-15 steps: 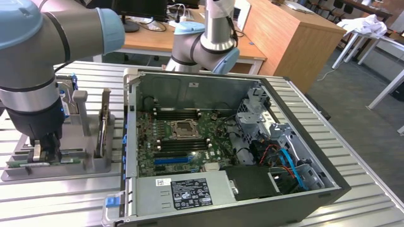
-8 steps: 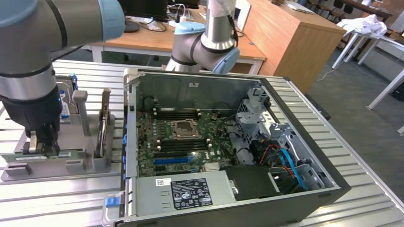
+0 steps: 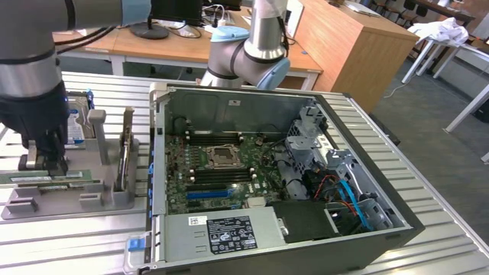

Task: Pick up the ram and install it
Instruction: 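Pick up the ram and move it above insertion slot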

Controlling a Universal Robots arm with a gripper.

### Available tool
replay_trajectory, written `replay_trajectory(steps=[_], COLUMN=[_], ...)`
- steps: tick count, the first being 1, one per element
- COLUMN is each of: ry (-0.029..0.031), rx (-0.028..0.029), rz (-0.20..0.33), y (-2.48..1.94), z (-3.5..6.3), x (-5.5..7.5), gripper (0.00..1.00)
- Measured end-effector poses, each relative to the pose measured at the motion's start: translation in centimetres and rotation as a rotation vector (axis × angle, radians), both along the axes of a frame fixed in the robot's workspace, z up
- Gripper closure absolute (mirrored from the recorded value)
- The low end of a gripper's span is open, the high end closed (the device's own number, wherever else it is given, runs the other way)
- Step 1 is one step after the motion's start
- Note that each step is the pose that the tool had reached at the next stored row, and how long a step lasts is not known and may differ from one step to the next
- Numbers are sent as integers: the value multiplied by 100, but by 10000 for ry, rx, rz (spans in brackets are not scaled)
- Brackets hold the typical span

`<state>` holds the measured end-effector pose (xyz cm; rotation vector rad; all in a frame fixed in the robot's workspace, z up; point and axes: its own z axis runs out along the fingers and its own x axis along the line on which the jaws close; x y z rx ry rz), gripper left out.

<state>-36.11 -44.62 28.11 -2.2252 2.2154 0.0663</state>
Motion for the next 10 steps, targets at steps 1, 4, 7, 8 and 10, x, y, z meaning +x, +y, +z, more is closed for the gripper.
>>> replay_trajectory(steps=[1, 4, 7, 8, 10], ry=[0, 0, 1, 1, 1], rx=[0, 0, -1, 0, -1], rz=[0, 0, 0, 0, 0], y=[0, 0, 0, 0, 0], z=[45, 164, 272, 302, 358], x=[0, 0, 0, 0, 0], gripper=[89, 89, 89, 89, 89])
